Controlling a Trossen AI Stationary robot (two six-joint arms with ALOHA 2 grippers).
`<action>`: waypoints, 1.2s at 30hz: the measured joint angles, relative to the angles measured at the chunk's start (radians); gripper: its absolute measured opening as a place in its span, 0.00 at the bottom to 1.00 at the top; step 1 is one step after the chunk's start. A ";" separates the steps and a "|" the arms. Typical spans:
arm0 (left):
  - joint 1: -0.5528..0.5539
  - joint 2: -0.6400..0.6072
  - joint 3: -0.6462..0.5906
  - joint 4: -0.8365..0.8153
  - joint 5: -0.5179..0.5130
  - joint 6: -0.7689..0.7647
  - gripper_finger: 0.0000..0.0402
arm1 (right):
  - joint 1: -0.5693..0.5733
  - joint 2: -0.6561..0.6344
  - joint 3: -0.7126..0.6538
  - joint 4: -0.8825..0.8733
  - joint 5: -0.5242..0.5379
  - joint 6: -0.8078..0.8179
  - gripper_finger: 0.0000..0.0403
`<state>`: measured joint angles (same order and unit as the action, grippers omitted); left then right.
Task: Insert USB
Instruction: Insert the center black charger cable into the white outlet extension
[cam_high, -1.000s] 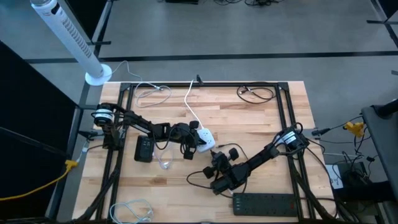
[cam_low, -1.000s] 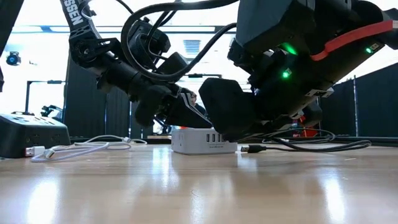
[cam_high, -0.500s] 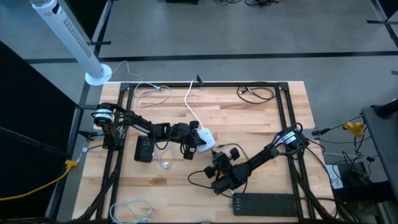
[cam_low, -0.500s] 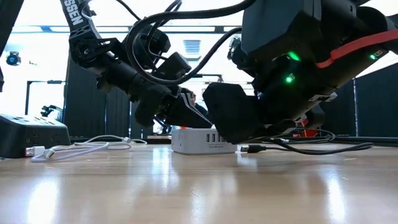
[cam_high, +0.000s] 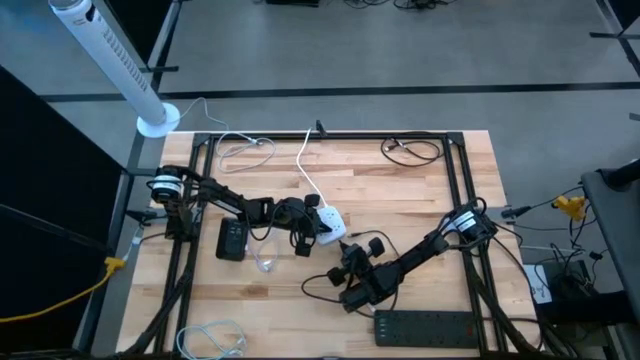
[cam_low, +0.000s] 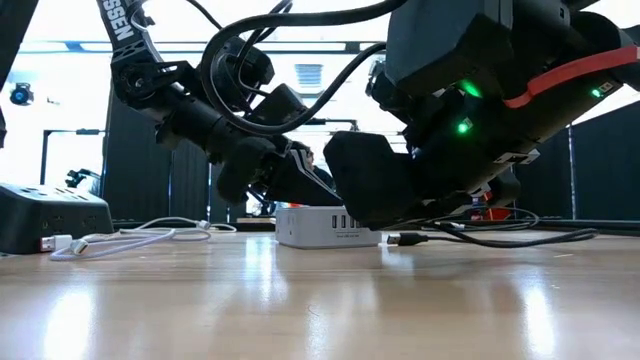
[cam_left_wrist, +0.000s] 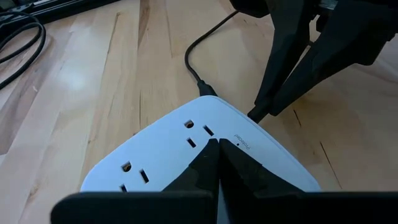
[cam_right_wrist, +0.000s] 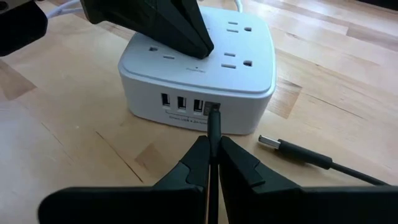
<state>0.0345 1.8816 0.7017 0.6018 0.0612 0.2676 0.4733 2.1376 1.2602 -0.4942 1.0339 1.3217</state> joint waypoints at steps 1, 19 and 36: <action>0.000 0.000 0.000 0.000 0.000 0.000 0.00 | -0.001 0.000 0.000 0.001 0.000 -0.003 0.02; 0.001 0.029 0.000 0.037 0.017 0.000 0.00 | -0.017 0.000 0.010 0.006 0.002 -0.036 0.02; 0.002 0.060 0.000 0.090 0.017 -0.012 0.00 | -0.047 -0.003 0.028 0.006 -0.021 -0.058 0.02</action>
<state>0.0364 1.9411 0.7017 0.6914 0.0784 0.2552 0.4258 2.1342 1.2882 -0.4879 1.0134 1.2640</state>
